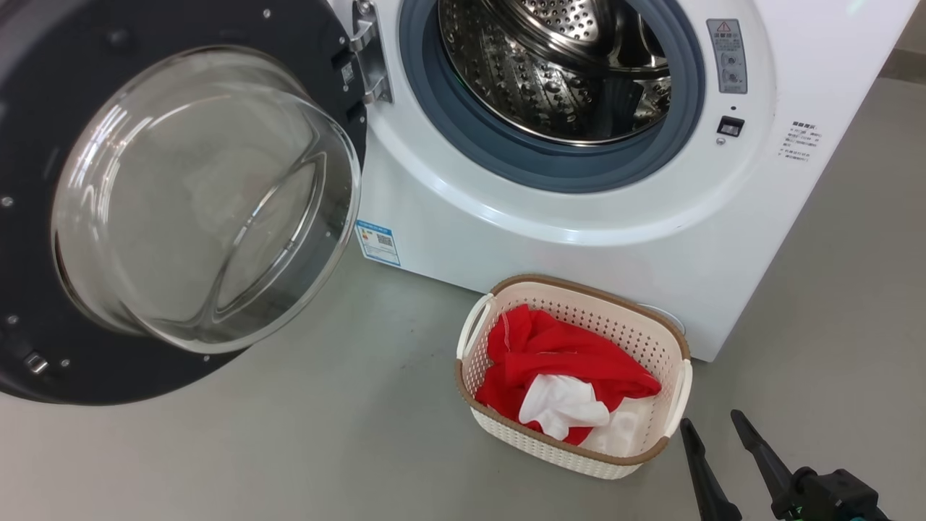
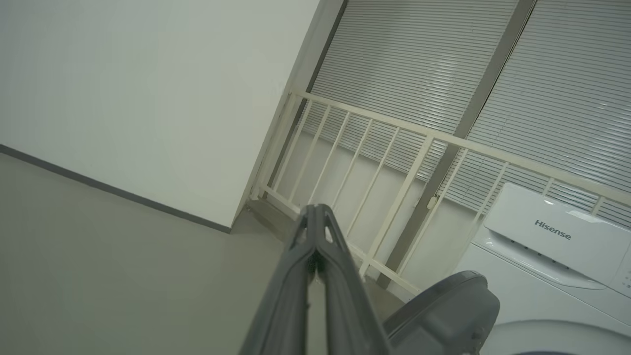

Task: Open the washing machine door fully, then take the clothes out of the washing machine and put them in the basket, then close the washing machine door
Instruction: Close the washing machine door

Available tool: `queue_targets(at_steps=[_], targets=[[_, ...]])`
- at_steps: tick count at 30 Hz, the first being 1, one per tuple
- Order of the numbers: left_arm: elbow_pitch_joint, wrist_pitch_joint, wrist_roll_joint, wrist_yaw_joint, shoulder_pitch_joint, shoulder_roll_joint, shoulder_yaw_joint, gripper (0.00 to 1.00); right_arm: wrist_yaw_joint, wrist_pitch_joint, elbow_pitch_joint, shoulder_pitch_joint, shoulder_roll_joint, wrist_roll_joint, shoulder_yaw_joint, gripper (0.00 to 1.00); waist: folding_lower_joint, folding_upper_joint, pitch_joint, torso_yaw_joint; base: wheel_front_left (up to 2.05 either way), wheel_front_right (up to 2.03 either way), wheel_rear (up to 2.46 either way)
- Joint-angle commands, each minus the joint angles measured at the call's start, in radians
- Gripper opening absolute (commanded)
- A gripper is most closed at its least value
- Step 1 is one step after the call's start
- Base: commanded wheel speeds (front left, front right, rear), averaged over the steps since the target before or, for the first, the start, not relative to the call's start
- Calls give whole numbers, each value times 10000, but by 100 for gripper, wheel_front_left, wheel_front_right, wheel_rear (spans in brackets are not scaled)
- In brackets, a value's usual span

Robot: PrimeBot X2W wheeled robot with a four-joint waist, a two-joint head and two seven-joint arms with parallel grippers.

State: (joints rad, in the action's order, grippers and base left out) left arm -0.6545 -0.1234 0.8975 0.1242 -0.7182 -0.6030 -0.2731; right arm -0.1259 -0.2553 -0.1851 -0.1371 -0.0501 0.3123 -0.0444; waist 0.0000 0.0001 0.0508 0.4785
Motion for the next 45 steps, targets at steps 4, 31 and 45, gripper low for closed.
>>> queue_targets(at_steps=[4, 31, 45], targets=[[-1082, 1765, 1417, 64, -839, -969, 581, 0, -48, -65, 357, 54, -32, -194, -120, 100, 0, -1, 181, -16, 0, 0, 0], [-1812, 6614, 4558, 65, -318, -1579, 2094, 0, -48, -65, 430, 321, -93, -454, -80, 100, 0, -1, 738, -184, 0, 0, 0], [755, 8033, 5761, 65, 884, -1747, 2690, 0, -48, -65, 440, -1, -58, -325, -17, 100, 0, -1, -24, -221, 0, 0, 0]])
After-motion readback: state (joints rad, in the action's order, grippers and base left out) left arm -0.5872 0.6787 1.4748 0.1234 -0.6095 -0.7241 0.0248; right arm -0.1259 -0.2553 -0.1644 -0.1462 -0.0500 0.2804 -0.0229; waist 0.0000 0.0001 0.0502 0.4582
